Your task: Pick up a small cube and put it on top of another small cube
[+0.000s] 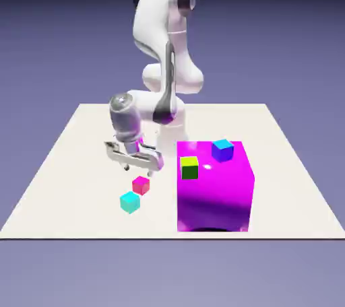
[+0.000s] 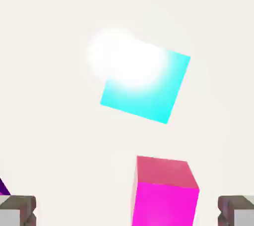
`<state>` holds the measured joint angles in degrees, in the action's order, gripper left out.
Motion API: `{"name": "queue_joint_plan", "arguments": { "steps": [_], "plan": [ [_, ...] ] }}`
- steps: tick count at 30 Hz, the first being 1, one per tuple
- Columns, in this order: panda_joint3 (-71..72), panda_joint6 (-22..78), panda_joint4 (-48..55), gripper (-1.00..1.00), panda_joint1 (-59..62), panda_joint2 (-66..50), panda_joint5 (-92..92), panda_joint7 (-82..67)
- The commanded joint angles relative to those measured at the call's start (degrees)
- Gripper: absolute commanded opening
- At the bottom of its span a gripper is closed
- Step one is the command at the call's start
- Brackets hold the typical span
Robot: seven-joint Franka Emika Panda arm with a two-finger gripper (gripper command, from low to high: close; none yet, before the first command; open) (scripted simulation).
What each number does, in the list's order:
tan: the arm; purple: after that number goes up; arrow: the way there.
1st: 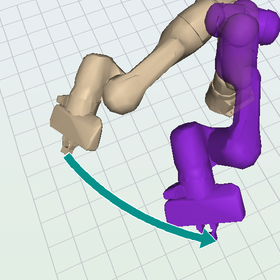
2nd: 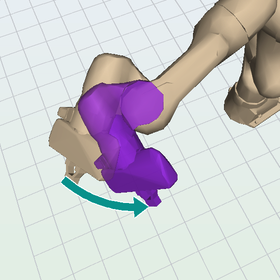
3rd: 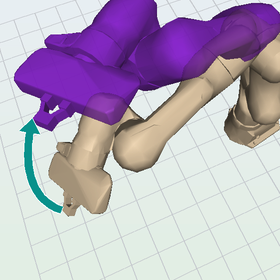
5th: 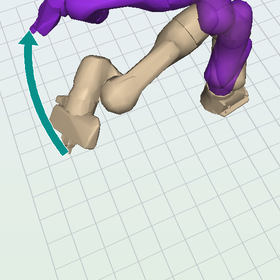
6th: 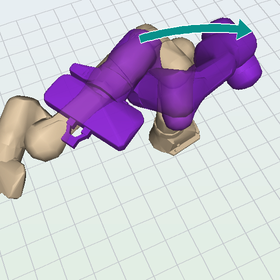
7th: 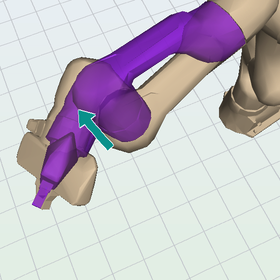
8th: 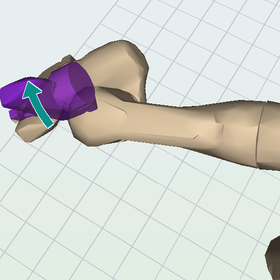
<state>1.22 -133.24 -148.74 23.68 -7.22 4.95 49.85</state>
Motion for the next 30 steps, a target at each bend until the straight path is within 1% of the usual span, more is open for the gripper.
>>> {"name": "queue_joint_plan", "arguments": {
  "steps": [1,2,7,8,9,14,27,28,30],
  "plan": [
    [0.05,1.51,0.45,0.0,0.88,-1.48,0.18,0.27],
    [0.05,1.51,0.45,0.0,0.88,-1.48,0.18,0.27],
    [0.73,-10.16,-1.53,0.0,0.82,-11.17,1.31,-0.55],
    [0.73,-10.17,-1.53,-1.0,0.82,-11.17,1.31,-0.55],
    [0.73,-10.17,-1.53,-1.0,0.82,-11.17,1.31,-0.55],
    [-0.09,1.54,0.64,-1.0,0.88,-1.45,0.78,1.04],
    [-6.0,2.54,8.63,-1.0,0.68,-0.37,25.97,33.31],
    [-6.0,2.54,8.63,-1.0,0.68,-0.37,25.98,33.32],
    [-4.4,-1.72,8.27,-1.0,0.45,-4.52,29.33,30.82]
  ]
}}
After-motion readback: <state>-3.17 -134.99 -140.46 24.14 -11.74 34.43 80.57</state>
